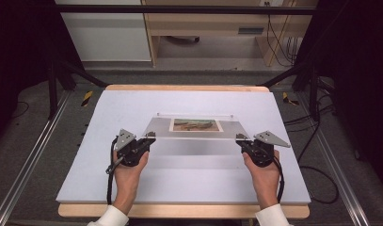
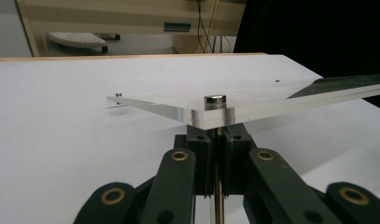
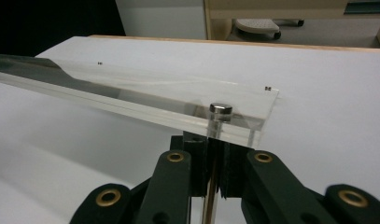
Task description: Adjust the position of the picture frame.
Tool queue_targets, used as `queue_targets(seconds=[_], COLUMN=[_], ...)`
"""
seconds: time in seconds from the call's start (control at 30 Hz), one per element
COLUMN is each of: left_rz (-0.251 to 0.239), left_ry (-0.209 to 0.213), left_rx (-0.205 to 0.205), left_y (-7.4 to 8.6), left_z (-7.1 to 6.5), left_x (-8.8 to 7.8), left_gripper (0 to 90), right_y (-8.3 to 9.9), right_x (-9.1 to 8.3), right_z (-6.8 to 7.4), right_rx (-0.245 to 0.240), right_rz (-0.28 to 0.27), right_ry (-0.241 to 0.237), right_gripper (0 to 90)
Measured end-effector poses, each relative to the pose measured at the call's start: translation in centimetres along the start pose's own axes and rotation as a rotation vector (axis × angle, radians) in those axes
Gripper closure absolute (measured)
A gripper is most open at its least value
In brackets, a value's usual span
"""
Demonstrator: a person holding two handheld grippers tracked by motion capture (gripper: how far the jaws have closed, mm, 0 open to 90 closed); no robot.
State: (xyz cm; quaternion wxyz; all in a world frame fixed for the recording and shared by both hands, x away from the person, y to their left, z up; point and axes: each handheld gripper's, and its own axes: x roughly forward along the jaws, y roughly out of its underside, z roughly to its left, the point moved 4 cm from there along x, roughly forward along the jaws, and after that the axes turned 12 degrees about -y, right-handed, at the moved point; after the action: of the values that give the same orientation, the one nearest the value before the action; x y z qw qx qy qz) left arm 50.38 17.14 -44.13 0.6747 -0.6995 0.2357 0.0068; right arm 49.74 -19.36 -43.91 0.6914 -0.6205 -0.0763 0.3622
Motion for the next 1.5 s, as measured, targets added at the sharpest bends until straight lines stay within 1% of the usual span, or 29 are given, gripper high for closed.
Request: queue_targets(seconds=[0.63, 0.9, 1.5], left_rz=[0.001, 0.007, 0.028], left_ry=[-0.007, -0.008, -0.004], left_rx=[0.0, 0.0, 0.004], left_y=[0.4, 0.8, 1.4], left_z=[0.1, 0.2, 0.1], left_x=[0.0, 0.0, -0.3], left_gripper=[83.3, 83.2, 83.3], right_y=[0.3, 0.5, 1.1], right_x=[0.3, 0.3, 0.2], right_z=[0.0, 0.0, 0.1], right_rx=[0.003, -0.001, 0.007], right_rz=[0.01, 0.014, 0.022], right_ry=[-0.003, -0.005, -0.01], right_gripper=[83.6, 83.7, 83.9])
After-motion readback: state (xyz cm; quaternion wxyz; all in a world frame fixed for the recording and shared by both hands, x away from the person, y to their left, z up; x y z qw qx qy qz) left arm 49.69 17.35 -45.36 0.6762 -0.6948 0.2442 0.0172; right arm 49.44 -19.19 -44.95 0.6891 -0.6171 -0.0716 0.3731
